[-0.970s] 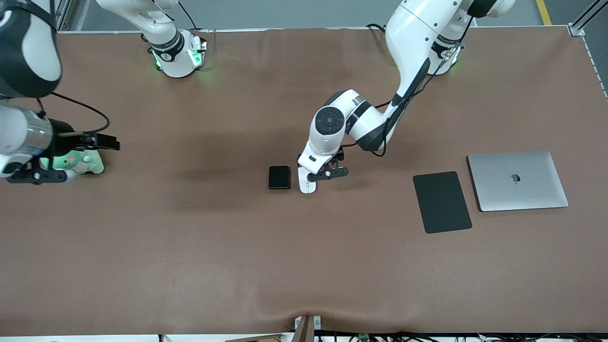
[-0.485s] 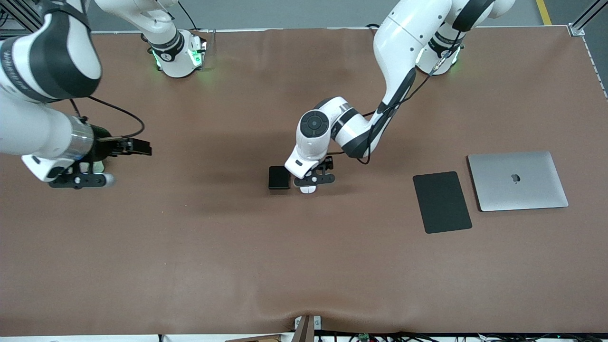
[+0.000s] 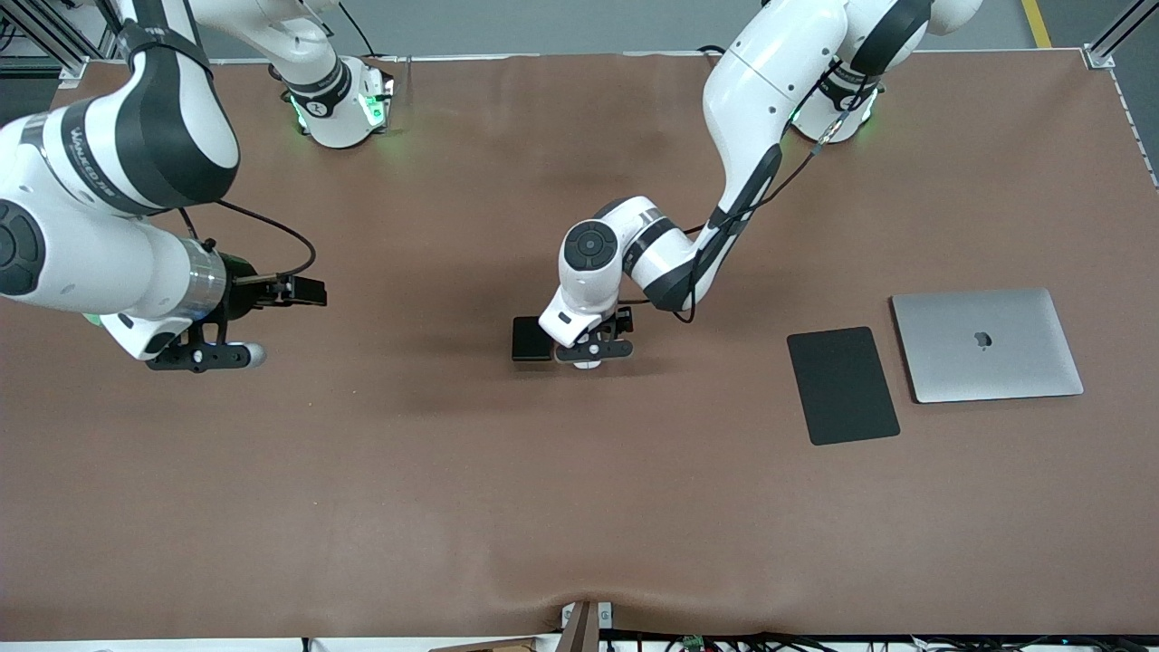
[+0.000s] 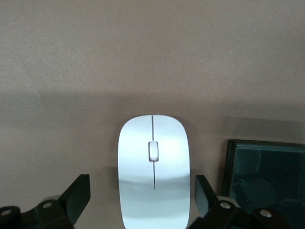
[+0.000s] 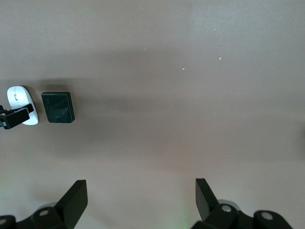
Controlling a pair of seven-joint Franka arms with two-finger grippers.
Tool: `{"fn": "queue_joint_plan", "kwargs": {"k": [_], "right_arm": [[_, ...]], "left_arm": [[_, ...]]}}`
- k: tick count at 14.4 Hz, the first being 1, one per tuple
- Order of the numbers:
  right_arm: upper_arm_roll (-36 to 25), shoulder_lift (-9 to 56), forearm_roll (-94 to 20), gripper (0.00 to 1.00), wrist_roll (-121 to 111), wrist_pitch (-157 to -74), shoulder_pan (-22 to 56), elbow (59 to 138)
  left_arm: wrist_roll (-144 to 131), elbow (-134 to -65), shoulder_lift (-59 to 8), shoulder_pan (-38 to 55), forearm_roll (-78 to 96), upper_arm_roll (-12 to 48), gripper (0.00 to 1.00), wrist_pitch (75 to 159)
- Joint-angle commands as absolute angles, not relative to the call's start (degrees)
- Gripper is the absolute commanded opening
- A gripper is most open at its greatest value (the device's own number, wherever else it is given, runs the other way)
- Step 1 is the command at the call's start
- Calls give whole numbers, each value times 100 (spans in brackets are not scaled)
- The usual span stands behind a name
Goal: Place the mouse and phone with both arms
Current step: 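Grasp the white mouse with the left gripper while the right gripper reaches the phone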
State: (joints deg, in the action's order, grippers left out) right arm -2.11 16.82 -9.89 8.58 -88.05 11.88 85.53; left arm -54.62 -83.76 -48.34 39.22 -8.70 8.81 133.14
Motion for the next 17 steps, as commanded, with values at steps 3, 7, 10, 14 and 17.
{"fn": "queue_joint_plan", "kwargs": {"k": [3, 7, 10, 14, 17], "right_arm": [[-246, 1837, -1081, 100, 1010, -8964, 1476, 8587], [-246, 2012, -1099, 100, 1624, -9237, 1871, 8596], [-246, 2179, -1116, 100, 1889, -9465, 2100, 8613], [-246, 2364, -1116, 100, 1951, -9720, 2337, 8683], [-246, 2417, -1142, 100, 2134, -10115, 2496, 8902]], "left_arm": [[-5616, -8051, -5054, 3990, -1020, 826, 86, 13386], [-5634, -8051, -5089, 3999, -1020, 826, 86, 13386], [-5616, -8060, -5115, 4008, -1028, 826, 80, 13386], [-5476, -8060, -4984, 3956, -1107, 817, 24, 13351], [-5239, -8138, -4485, 3553, -1178, 835, 3, 13193]]}}
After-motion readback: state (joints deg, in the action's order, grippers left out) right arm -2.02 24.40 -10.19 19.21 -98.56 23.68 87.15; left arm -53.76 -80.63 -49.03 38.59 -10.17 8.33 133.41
